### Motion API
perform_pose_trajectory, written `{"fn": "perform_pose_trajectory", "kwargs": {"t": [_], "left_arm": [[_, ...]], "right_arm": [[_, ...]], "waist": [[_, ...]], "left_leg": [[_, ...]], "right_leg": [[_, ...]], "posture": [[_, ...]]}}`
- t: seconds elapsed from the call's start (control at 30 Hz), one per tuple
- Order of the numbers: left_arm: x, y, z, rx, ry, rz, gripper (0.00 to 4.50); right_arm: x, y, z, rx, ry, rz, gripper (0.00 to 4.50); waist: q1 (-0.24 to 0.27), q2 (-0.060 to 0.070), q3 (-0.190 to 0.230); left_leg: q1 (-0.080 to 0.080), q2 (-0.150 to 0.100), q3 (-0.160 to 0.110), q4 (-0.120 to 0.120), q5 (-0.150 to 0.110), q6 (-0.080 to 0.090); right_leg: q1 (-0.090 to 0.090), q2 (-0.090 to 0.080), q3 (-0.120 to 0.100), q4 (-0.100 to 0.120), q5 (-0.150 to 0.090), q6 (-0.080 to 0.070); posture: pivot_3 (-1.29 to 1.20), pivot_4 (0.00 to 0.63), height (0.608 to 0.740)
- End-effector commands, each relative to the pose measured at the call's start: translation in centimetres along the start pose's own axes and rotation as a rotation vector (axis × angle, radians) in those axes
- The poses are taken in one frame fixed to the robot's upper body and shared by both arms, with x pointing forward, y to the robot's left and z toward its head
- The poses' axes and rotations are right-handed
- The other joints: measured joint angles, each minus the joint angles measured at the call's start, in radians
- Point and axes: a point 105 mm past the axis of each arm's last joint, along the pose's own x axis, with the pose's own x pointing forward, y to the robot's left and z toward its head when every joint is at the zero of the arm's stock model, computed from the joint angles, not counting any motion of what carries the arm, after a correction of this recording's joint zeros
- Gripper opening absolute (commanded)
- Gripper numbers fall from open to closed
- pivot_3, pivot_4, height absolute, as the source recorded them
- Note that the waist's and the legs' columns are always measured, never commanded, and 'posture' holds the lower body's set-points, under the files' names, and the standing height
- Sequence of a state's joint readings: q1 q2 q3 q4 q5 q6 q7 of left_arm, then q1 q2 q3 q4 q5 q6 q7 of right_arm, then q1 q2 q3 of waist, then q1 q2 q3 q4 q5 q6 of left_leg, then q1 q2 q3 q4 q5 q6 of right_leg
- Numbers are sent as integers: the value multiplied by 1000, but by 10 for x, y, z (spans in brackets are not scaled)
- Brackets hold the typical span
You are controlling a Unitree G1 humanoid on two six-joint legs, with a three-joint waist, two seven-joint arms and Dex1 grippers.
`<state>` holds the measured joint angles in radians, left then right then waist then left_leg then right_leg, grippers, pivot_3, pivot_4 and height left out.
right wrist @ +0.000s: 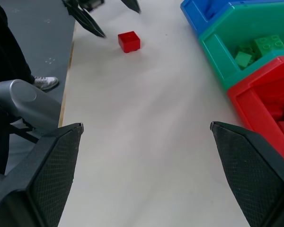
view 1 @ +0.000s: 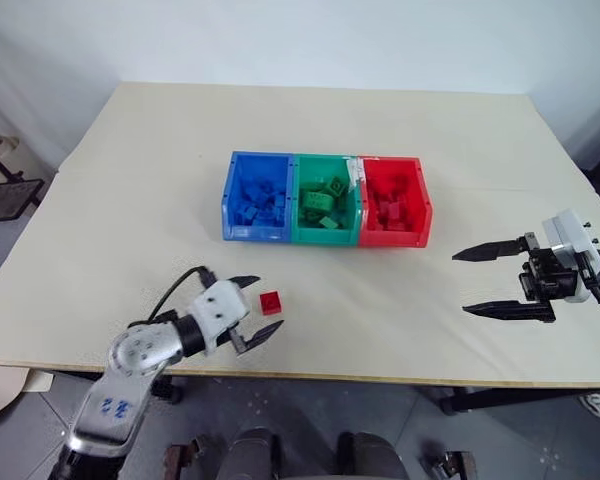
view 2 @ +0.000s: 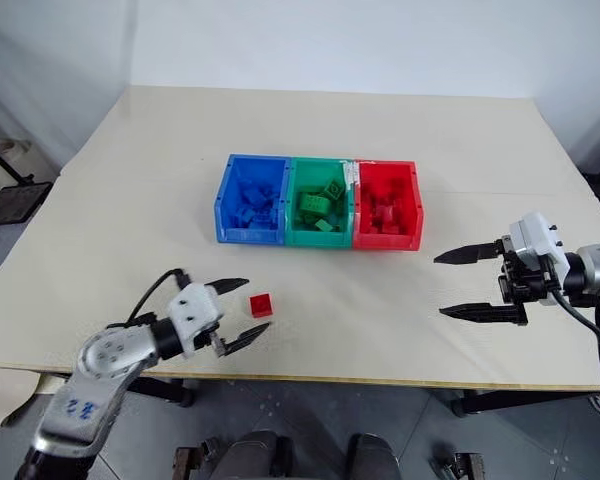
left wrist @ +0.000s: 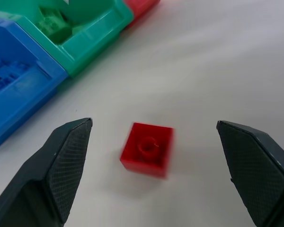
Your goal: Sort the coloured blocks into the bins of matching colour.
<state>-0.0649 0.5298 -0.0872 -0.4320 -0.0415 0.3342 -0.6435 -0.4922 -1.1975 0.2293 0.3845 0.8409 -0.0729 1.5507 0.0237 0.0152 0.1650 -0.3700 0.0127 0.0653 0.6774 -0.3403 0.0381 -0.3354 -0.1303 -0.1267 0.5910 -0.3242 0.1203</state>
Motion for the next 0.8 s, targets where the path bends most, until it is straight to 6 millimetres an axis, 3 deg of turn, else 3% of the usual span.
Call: {"fn": "perform_pose_trajectory", "kwargs": {"t": [0.03,0.3,0.4,0.67,0.8], "left_arm": [[16,0,-10,11,75,8,4484],[23,-8,-30,9,182,-52,4484],[23,-7,-33,-34,202,-32,3889],[14,-22,-27,-174,167,-94,1502],[19,-20,-17,-205,124,-64,1500]], "right_arm": [[-7,5,8,-30,0,38,4500],[-9,7,10,-31,-1,28,4500],[-10,7,10,-30,1,26,4500],[-10,7,11,-29,3,20,4500],[-10,7,11,-26,-5,20,4500]], "waist": [[0,0,0],[1,0,0],[1,0,0],[-3,0,0],[-3,0,0]], "left_leg": [[0,0,0,0,0,0],[1,0,-1,1,0,0],[1,0,-2,1,0,0],[2,1,-3,1,0,-1],[2,1,-3,1,0,-1]], "right_leg": [[0,0,-1,0,0,0],[2,-1,-2,0,0,0],[2,-1,-2,-1,0,0],[4,-1,-2,-2,0,0],[4,-1,-2,-2,0,0]], "posture": [[0,150,740],[0,150,740],[0,150,740],[0,150,740],[0,150,740]]}}
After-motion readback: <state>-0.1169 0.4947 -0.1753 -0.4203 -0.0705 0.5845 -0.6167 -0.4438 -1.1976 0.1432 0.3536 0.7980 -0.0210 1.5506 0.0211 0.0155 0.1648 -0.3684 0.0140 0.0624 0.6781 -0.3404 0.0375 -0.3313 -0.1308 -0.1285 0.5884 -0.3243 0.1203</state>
